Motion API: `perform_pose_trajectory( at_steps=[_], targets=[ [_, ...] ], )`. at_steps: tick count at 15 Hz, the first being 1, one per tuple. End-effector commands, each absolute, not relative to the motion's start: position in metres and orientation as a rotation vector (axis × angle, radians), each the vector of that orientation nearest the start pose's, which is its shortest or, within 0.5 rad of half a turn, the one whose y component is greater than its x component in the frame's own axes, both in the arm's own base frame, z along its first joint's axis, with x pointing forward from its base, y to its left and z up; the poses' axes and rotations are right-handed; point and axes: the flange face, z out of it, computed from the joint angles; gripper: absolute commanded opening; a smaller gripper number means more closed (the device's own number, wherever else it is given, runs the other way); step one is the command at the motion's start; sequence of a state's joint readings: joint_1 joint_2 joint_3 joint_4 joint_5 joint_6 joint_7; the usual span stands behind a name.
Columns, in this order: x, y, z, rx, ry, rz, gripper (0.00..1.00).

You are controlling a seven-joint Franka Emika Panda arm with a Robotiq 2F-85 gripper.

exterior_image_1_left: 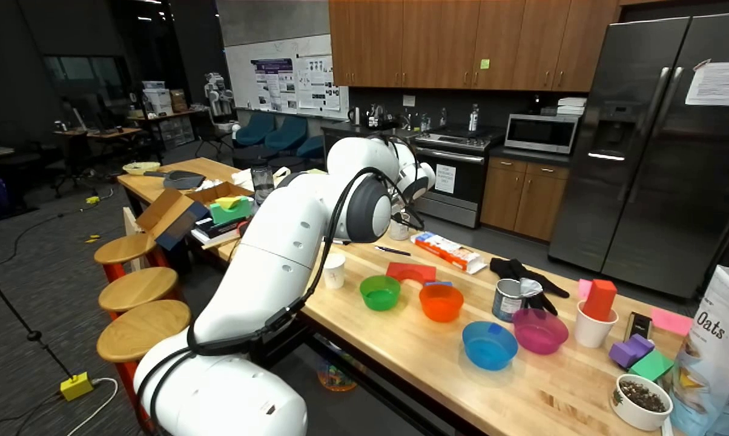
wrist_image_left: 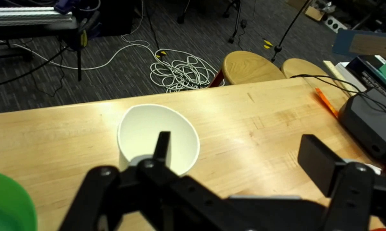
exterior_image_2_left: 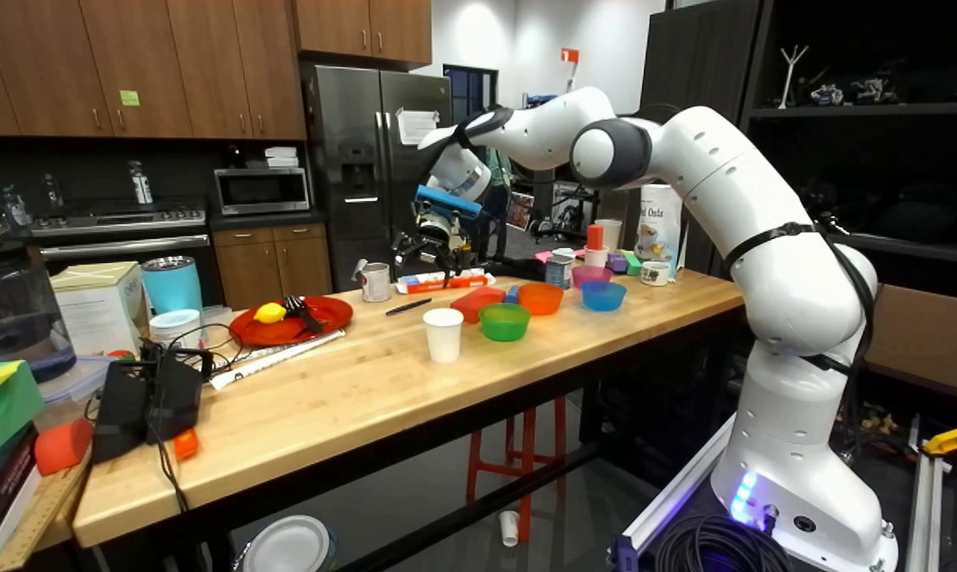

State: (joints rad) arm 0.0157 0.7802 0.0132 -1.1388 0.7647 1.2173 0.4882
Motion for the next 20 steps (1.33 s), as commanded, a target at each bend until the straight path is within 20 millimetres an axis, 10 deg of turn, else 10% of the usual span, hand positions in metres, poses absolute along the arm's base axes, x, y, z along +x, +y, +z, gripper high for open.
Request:
perform_pose_trajectory(
  at_steps=[1, 14, 20],
  targets=[
    [0.684, 0.102, 0.367, -2.323, 0.662, 1.049, 1.0],
    [0.657, 0.054, 0.441, -2.125, 1.551, 1.288, 1.0],
    [0.653, 0.05, 0.437, -2.084, 1.586, 1.414, 1.0]
  ],
)
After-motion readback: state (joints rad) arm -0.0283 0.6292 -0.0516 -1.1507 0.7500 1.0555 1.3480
